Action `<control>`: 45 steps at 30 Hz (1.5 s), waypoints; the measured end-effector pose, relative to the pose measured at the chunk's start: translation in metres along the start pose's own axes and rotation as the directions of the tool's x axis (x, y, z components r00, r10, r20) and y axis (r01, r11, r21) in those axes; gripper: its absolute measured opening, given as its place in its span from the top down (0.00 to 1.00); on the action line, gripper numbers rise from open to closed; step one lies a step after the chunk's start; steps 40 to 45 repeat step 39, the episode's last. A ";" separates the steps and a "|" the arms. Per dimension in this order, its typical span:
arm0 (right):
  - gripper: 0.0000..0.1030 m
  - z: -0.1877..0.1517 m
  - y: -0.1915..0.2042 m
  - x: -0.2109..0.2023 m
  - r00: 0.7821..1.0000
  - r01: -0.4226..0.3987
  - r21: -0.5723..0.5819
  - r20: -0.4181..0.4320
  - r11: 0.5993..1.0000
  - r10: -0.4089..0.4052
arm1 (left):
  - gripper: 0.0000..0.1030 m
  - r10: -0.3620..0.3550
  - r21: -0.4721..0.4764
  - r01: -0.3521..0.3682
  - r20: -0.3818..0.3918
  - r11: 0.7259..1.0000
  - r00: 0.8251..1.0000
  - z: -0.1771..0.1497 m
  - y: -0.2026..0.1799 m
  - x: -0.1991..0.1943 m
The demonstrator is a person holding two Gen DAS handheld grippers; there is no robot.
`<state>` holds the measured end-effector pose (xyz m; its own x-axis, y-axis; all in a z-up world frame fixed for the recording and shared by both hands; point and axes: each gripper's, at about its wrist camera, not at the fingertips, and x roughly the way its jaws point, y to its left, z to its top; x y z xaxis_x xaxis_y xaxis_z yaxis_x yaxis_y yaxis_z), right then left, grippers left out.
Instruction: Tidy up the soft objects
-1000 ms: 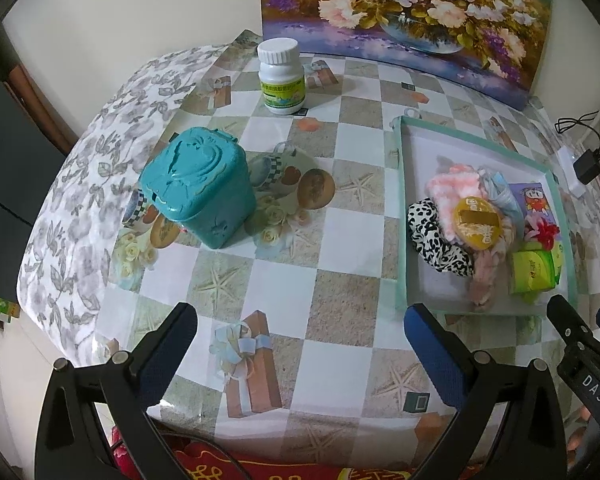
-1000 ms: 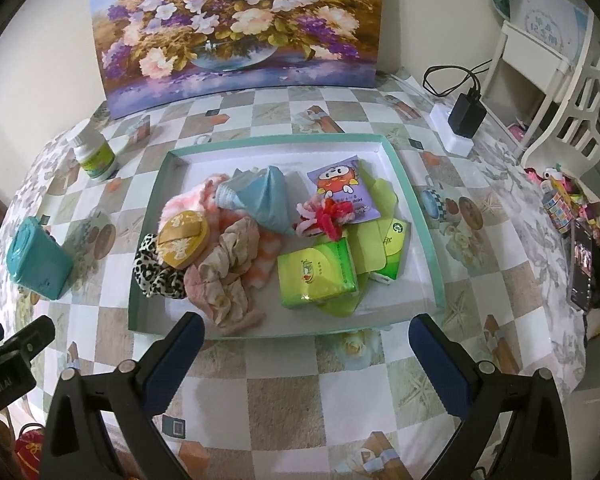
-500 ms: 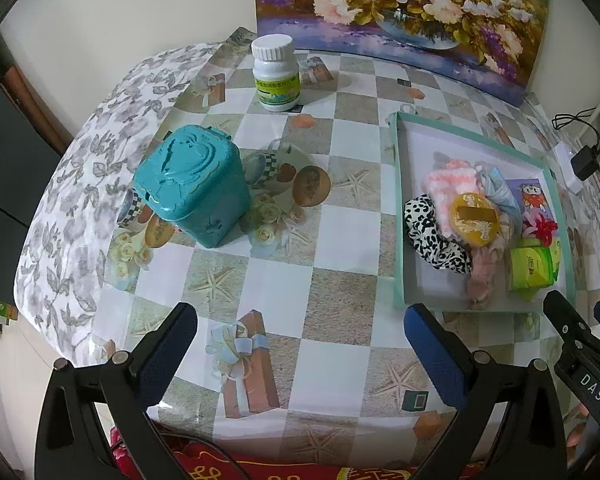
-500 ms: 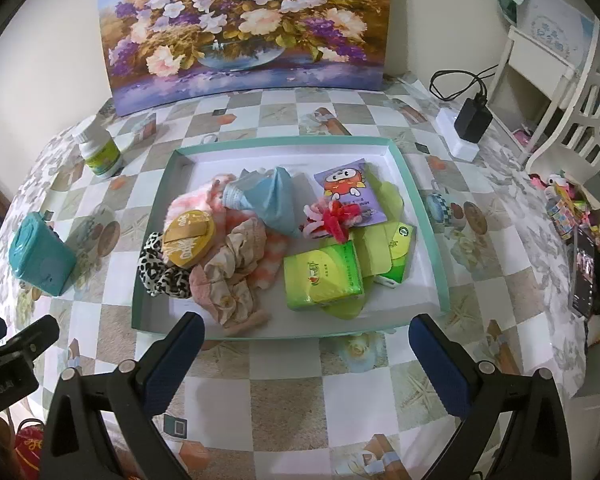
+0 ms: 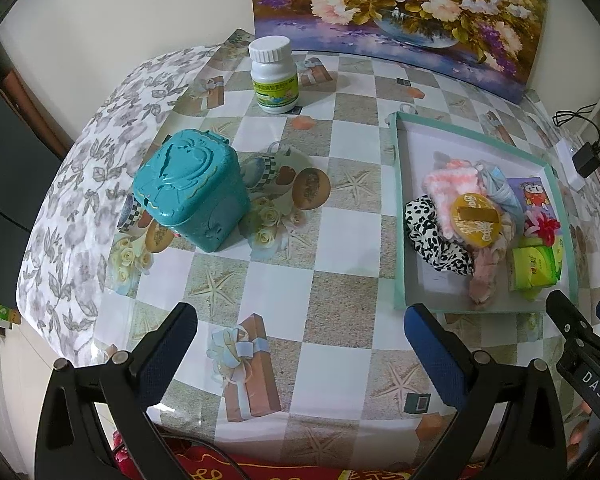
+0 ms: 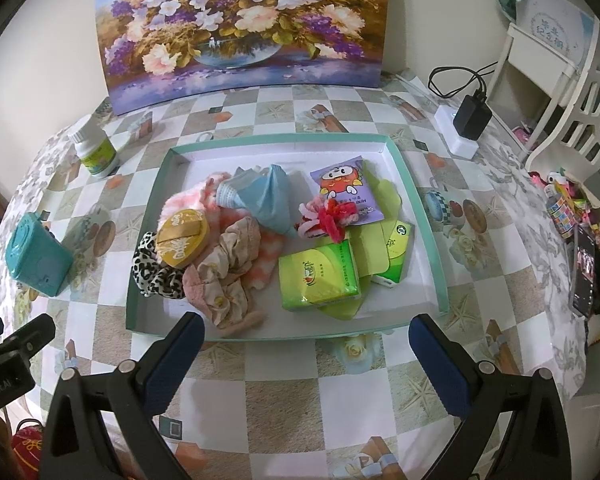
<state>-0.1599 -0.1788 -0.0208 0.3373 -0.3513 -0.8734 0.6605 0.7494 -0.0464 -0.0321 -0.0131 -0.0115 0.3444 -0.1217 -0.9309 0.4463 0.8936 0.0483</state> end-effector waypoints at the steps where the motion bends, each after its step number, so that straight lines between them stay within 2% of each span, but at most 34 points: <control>1: 0.00 0.000 0.000 0.000 1.000 0.001 0.000 -0.001 1.000 -0.001 | 0.00 0.000 0.000 0.000 0.000 1.000 1.000 0.000 0.000 0.000; 45: 0.00 -0.001 -0.004 0.005 1.000 0.018 0.001 -0.019 1.000 -0.018 | 0.00 0.006 -0.014 -0.006 0.002 1.000 1.000 0.000 0.003 0.002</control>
